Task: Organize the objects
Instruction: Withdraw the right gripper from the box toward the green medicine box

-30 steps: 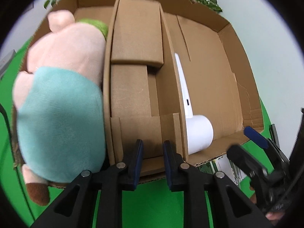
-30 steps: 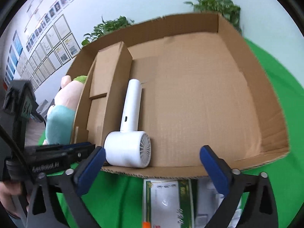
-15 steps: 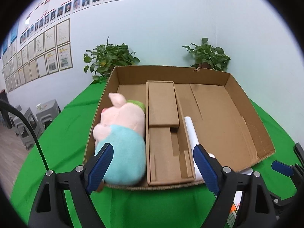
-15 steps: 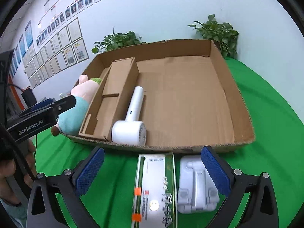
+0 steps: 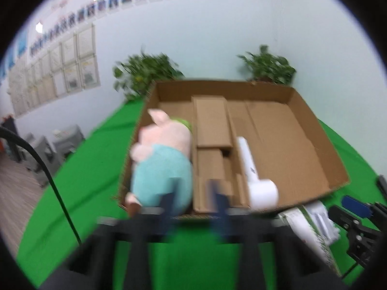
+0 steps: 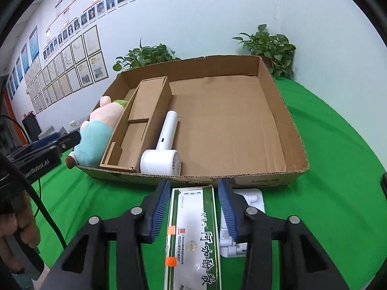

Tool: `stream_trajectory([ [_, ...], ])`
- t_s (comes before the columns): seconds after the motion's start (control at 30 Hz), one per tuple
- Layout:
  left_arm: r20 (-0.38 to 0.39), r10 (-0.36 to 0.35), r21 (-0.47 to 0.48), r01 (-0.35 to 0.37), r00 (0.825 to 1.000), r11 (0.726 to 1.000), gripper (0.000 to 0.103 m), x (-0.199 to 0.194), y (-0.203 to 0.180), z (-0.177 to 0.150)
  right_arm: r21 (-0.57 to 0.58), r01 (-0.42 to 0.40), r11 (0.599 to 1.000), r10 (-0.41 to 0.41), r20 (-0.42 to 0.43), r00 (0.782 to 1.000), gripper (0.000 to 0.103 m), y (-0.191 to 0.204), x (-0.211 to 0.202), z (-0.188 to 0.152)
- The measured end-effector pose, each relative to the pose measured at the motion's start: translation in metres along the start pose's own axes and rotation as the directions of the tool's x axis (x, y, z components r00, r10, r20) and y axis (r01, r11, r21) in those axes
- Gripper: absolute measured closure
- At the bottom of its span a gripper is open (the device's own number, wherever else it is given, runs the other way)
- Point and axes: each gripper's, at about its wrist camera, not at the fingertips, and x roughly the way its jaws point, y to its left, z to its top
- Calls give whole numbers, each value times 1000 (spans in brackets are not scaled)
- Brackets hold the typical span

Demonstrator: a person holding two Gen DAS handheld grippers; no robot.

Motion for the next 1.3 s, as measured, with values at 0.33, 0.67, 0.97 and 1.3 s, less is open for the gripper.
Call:
stream_trajectory([
  [0.33,60,4,-63,0,998,998,9,-19,4,-3,-64,-16,998,15,-20,1000,0,6,-7,-10],
  [0.67,-28,-68,-60,66,997,996,8,-10,6,-21,-122,-127,984,119,-64,991,0,5,-29,-46],
  [0.97,-144,-216,-115,201,966,973,9,14,-7,-35,-60,-92,994,80,-172,982,1,-9,-19,-77],
  [1.3,-227,-279,-120,258,933,959,8,23,-14,-40,-145,-80,986,39,-265,964,37,17,8,-85],
])
